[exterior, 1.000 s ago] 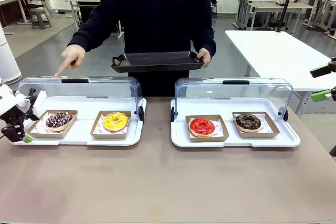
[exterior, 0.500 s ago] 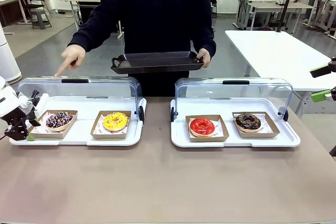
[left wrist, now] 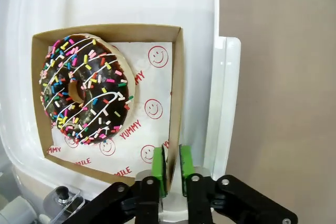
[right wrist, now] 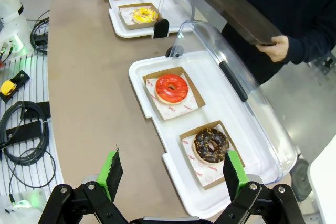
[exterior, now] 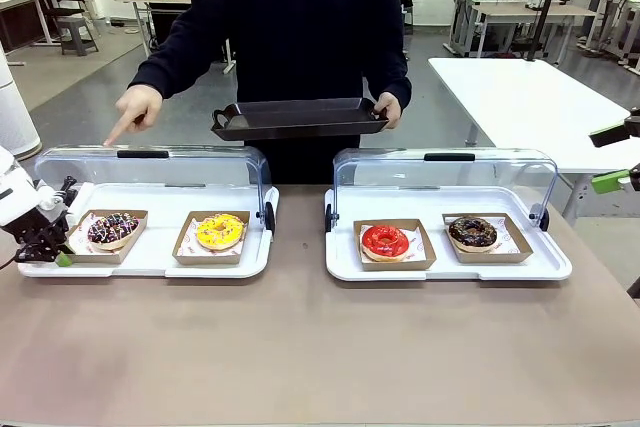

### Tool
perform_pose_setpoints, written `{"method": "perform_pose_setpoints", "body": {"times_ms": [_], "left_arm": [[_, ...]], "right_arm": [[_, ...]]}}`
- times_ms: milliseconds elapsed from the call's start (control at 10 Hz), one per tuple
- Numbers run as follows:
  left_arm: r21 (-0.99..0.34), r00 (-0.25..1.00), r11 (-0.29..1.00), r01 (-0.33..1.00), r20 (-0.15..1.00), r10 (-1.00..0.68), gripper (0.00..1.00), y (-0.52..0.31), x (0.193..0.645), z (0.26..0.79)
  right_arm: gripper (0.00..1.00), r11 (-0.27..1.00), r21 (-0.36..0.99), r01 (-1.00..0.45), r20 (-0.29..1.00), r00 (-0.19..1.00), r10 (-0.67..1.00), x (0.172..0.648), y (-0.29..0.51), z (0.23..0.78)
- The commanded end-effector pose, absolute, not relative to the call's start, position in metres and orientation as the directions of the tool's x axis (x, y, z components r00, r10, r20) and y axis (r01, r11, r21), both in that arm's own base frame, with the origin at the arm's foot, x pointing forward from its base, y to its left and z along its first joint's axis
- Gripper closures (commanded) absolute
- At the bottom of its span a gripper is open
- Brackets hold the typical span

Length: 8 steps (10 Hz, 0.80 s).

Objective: Provide the desired donut to the person.
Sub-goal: Pick up and lift the Paper togo box containing the Donut pointed at by the person.

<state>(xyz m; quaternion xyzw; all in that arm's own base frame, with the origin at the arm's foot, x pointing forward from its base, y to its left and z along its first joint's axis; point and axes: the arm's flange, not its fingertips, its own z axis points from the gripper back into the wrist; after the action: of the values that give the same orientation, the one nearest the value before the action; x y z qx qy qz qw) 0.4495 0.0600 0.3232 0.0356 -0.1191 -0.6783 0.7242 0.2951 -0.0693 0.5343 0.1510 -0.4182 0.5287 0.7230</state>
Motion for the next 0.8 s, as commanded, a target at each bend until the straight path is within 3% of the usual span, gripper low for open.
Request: {"method": "perform_pose_setpoints", "body": {"times_ms": [0, 500, 700], "left_arm": [[0.207, 0.027, 0.051, 0.977, 0.121, -0.992, 1.0, 0.067, 0.456, 0.324], [0.189, -0.015, 0.014, 0.982, 0.151, -0.988, 1.0, 0.063, 0.45, 0.332], [0.233, -0.026, 0.014, 0.972, 0.169, -0.985, 1.0, 0.054, 0.419, 0.363]], "right_arm": [[0.0, 0.382, -0.227, -0.896, 0.772, 0.073, 0.632, 0.298, -0.07, 0.533], [0.0, 0.382, -0.227, -0.896, 0.772, 0.073, 0.632, 0.298, -0.07, 0.533], [0.0, 0.382, -0.227, -0.896, 0.772, 0.073, 0.632, 0.298, -0.07, 0.533]]}}
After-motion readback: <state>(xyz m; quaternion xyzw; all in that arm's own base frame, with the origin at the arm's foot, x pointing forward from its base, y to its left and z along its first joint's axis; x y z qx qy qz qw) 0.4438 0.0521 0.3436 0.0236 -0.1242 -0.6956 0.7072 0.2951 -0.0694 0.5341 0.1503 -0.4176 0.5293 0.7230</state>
